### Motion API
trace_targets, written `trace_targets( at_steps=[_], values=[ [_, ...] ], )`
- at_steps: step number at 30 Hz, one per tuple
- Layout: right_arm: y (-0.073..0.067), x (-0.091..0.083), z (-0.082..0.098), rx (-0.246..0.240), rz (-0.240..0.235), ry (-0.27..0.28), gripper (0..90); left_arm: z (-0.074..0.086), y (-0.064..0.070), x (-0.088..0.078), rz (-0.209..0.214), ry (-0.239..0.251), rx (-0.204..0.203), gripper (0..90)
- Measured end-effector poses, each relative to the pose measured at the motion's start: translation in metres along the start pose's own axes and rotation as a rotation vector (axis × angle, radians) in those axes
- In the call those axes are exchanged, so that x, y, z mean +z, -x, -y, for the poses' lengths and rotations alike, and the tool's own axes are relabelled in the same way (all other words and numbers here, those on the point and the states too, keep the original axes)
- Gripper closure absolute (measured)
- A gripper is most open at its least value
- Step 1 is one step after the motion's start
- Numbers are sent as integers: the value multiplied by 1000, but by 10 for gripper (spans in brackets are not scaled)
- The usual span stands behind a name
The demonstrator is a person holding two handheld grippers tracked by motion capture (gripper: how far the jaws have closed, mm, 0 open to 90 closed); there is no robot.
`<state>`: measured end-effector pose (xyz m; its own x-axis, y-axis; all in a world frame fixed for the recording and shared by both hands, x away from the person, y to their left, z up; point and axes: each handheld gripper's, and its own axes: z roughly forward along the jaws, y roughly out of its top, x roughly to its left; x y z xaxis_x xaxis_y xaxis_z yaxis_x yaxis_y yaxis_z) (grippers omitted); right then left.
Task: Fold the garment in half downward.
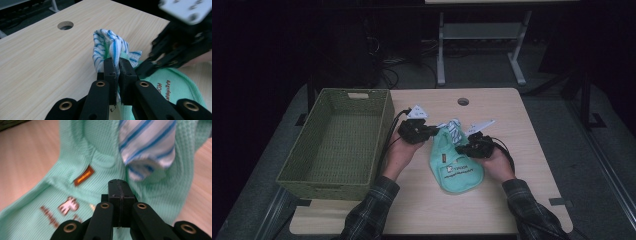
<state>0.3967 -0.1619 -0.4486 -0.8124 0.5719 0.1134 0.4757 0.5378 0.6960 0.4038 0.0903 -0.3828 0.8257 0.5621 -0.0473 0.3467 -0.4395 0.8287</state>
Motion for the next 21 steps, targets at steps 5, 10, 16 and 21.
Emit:
trace_targets(
  at_steps=[5,10,16,21],
  values=[
    [-15,-19,11,-17,-25,-6,898,0,-1,-3,-3,4,5,856],
    [-31,-29,31,-29,-29,-31,898,0,0,-1,-14,-3,8,856],
    [-41,-41,41,-11,-42,-20,898,1,-2,-2,-22,-7,6,856],
    [-50,-34,50,-29,-66,-61,898,2,-3,-3,-25,-2,6,856]
  ],
)
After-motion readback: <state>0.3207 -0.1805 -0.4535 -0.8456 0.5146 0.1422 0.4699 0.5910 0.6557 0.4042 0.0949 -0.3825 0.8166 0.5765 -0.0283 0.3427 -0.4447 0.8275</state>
